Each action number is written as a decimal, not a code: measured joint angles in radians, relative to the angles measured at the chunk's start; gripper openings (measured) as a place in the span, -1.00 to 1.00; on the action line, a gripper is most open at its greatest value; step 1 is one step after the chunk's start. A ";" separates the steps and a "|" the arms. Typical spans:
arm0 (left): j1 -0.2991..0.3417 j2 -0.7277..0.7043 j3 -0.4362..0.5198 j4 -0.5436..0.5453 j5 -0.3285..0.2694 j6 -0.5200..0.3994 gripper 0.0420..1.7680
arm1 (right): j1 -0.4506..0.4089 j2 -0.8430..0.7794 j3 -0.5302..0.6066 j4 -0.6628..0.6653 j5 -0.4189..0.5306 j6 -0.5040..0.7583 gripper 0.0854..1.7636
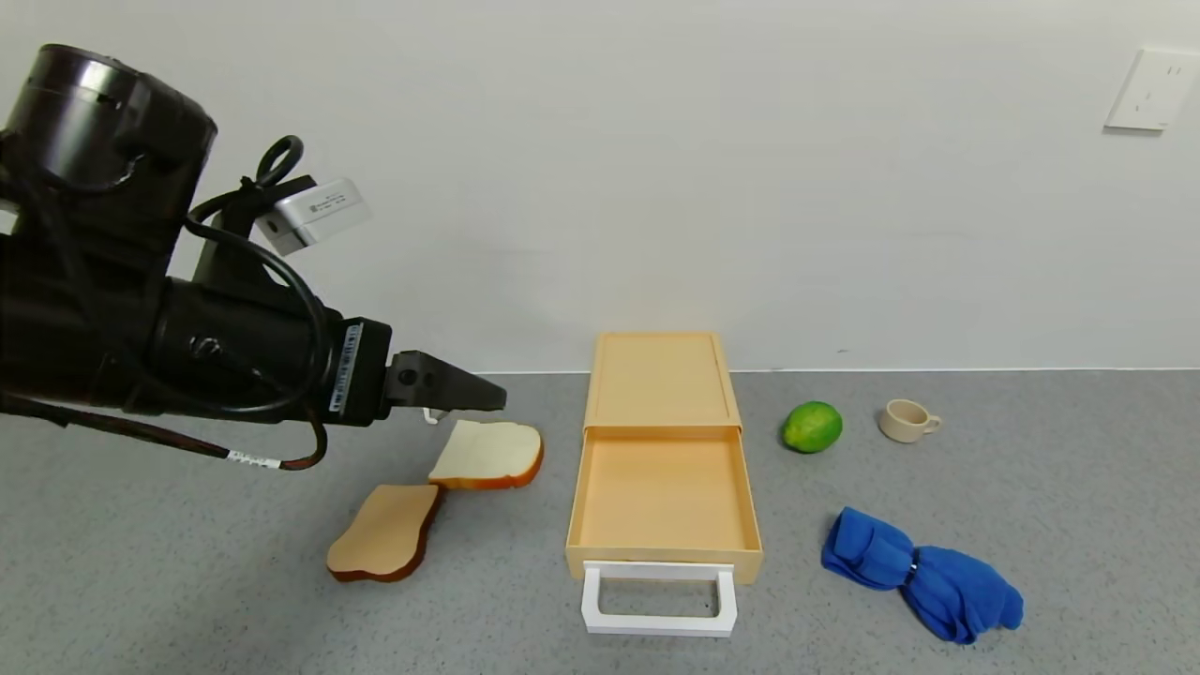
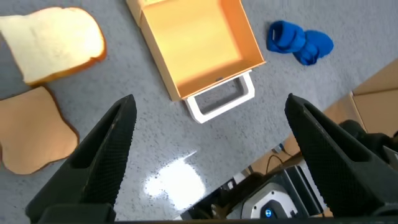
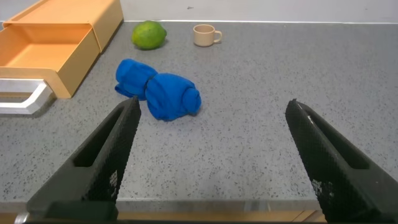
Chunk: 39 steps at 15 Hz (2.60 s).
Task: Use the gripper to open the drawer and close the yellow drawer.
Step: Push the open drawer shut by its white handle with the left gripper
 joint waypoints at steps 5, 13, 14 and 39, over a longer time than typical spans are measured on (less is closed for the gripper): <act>0.022 -0.040 0.068 -0.024 -0.002 -0.002 0.94 | 0.000 0.000 0.000 0.000 0.000 0.000 0.94; 0.021 -0.048 0.079 -0.025 -0.003 -0.002 0.94 | 0.000 0.000 0.000 -0.001 0.000 0.000 0.94; 0.020 -0.048 0.082 -0.025 -0.003 -0.002 0.94 | 0.000 0.000 0.000 0.000 0.000 0.000 0.94; -0.446 0.418 -0.304 0.302 0.483 -0.545 0.94 | 0.000 0.000 0.000 0.000 0.000 0.000 0.94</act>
